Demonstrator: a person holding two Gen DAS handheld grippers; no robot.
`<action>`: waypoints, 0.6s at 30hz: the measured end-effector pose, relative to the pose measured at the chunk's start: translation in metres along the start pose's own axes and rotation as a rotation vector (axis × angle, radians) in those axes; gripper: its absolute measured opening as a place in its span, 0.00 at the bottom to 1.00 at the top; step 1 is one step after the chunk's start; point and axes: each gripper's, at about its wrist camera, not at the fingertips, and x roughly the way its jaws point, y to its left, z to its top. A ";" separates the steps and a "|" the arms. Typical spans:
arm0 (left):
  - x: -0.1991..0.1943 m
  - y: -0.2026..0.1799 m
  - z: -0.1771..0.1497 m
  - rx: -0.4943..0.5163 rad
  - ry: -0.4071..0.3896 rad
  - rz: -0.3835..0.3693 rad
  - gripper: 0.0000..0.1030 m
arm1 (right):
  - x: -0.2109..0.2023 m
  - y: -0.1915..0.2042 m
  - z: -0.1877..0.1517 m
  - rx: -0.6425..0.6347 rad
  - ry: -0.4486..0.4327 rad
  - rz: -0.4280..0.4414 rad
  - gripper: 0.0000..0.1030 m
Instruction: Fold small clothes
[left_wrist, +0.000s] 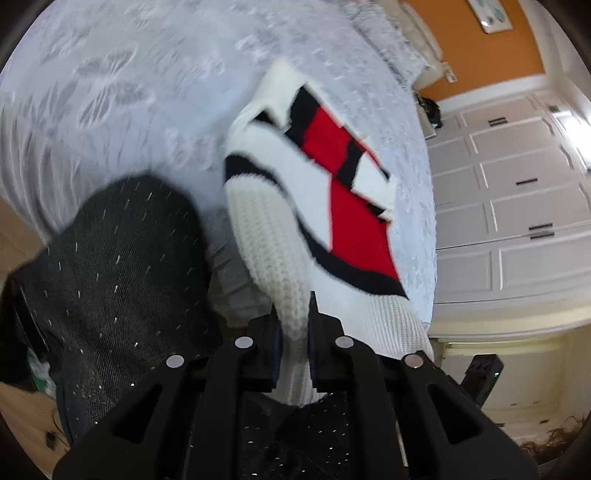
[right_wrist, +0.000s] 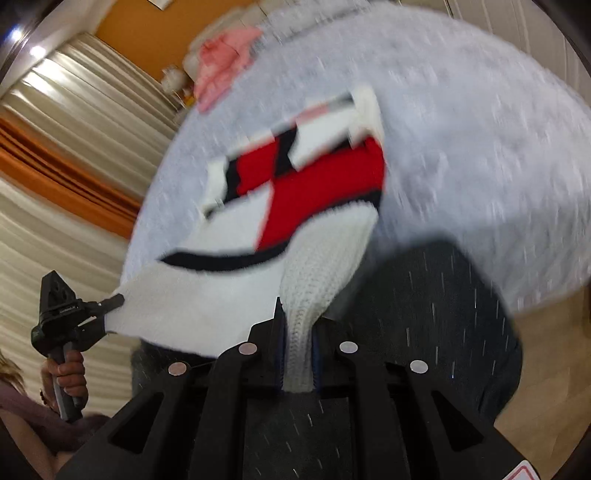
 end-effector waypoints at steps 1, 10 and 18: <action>-0.001 -0.011 0.009 0.023 -0.010 -0.013 0.10 | 0.000 0.000 0.023 -0.006 -0.042 0.015 0.11; 0.053 -0.115 0.194 0.268 -0.227 0.023 0.19 | 0.107 -0.032 0.244 0.036 -0.263 -0.058 0.19; 0.135 -0.097 0.282 0.197 -0.306 0.297 0.48 | 0.170 -0.051 0.231 0.012 -0.197 -0.173 0.24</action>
